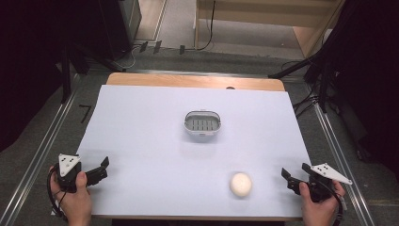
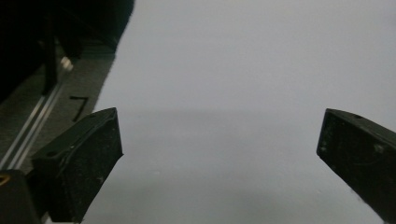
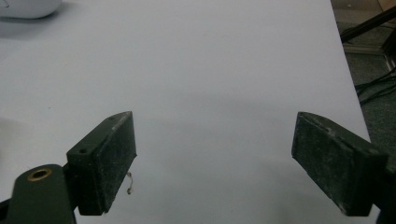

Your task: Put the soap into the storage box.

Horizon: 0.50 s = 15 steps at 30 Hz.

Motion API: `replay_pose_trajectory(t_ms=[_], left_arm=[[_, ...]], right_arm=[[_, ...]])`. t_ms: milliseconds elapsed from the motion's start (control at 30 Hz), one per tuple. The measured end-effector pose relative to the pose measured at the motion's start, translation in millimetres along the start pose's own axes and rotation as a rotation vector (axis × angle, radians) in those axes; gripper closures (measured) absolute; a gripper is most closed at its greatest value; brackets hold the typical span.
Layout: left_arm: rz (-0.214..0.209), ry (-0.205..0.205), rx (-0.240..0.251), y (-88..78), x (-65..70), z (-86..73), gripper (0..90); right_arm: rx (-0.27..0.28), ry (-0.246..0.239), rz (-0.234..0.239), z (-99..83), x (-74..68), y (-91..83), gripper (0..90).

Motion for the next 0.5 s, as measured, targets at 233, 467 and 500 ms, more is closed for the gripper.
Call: replay_pose_trajectory(t_ms=[233,467,500], left_arm=[[0.015,0.016,0.029,-3.0,1.3,0.7,4.6],[-0.007,0.017,0.009,-0.7,1.6,0.7,1.5],[-0.004,0.014,0.01,-1.0,1.1,0.7,1.5]], right_arm=[[-0.019,-0.006,0.028,-0.8,-2.4,0.4,17.8],[-0.1,-0.097,0.089,-3.8,-11.8,1.8,17.9],[-0.11,-0.108,0.099,-3.8,-14.2,1.3,17.9]])
Point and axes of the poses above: each handheld gripper's, and its own axes: y roughly forward along the jaws, z roughly out of its top, x roughly to its right, the point moved 6 cm from there along y, roughly forward along the jaws, and after that the axes turned 14 degrees about -z, right-handed, at the moved point
